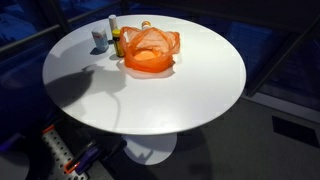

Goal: Pick up the white medicine bottle from the orange plastic and put it on the table

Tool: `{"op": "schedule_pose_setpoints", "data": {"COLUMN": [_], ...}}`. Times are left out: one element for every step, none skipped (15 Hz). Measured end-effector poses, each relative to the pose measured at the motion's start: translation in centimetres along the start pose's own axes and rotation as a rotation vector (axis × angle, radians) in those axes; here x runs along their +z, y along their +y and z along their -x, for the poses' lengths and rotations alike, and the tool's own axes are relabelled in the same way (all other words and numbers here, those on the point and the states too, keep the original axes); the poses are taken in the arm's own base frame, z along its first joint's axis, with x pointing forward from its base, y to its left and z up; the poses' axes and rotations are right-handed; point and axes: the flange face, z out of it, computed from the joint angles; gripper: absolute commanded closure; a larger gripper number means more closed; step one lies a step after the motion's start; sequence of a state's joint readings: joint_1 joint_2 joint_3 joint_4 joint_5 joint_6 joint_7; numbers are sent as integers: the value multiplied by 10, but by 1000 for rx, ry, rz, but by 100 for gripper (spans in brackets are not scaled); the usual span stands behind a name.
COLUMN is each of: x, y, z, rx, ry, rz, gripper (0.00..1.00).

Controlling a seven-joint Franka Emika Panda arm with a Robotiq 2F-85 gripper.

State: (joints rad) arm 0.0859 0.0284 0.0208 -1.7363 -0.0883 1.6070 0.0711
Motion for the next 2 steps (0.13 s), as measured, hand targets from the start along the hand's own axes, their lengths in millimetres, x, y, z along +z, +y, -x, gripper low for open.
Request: {"op": "schedule_pose_setpoints", "data": {"x": [-2, -1], "y": [0, 0], "z": [2, 2], "rx": [0, -1], "ry": [2, 2], "rz": [0, 0], "gripper": [0, 0]}}
